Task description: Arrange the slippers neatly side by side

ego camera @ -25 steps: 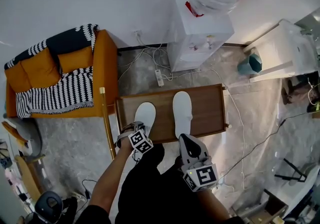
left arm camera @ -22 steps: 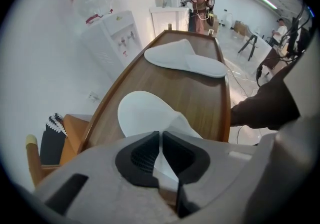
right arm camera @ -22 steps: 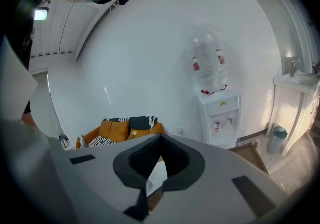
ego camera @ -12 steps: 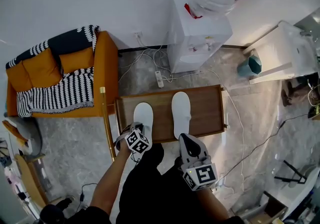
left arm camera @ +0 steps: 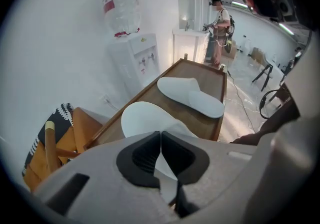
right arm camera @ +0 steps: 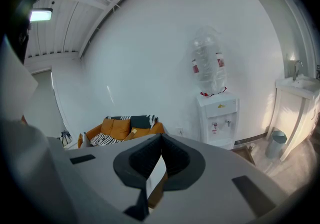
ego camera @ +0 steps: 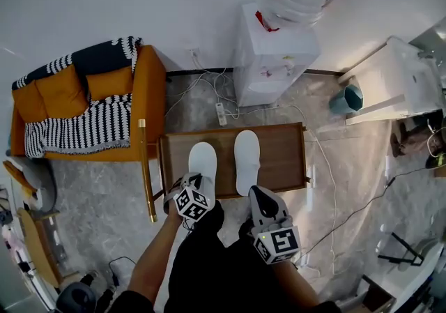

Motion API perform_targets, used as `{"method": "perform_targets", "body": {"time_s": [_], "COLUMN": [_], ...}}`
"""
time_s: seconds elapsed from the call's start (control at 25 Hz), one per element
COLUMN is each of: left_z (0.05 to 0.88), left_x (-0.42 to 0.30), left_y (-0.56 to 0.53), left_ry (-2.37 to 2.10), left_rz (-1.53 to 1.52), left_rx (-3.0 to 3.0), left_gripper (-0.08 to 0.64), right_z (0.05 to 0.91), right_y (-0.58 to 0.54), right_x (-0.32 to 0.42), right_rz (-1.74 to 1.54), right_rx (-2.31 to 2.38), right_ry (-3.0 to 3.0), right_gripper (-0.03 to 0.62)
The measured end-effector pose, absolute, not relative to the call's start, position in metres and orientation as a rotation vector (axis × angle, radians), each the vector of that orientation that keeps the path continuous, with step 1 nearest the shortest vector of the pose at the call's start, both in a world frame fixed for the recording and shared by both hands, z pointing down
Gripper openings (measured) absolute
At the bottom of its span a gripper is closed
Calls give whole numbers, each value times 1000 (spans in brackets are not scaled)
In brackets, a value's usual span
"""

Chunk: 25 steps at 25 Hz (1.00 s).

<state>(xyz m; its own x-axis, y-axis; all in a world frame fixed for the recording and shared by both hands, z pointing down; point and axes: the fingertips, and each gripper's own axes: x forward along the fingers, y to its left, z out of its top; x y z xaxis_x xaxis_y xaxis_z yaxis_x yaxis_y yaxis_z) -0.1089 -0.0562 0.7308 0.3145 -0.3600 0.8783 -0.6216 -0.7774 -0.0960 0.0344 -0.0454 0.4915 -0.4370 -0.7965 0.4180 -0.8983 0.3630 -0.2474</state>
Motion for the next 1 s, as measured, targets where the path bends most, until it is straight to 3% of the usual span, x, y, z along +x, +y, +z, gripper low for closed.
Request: {"method": "perform_targets", "body": {"time_s": [1.0], "left_z": [739], "left_x": [-46], "left_y": [-95], "left_ry": [-931], "left_rz": [1382], "left_rx": [2345], "left_gripper": [23], "right_z": [505], "right_y": [-51], "right_x": [94], "right_rz": [688], "right_rx": [1535], "right_ry": [-2340], "right_gripper": [12]}}
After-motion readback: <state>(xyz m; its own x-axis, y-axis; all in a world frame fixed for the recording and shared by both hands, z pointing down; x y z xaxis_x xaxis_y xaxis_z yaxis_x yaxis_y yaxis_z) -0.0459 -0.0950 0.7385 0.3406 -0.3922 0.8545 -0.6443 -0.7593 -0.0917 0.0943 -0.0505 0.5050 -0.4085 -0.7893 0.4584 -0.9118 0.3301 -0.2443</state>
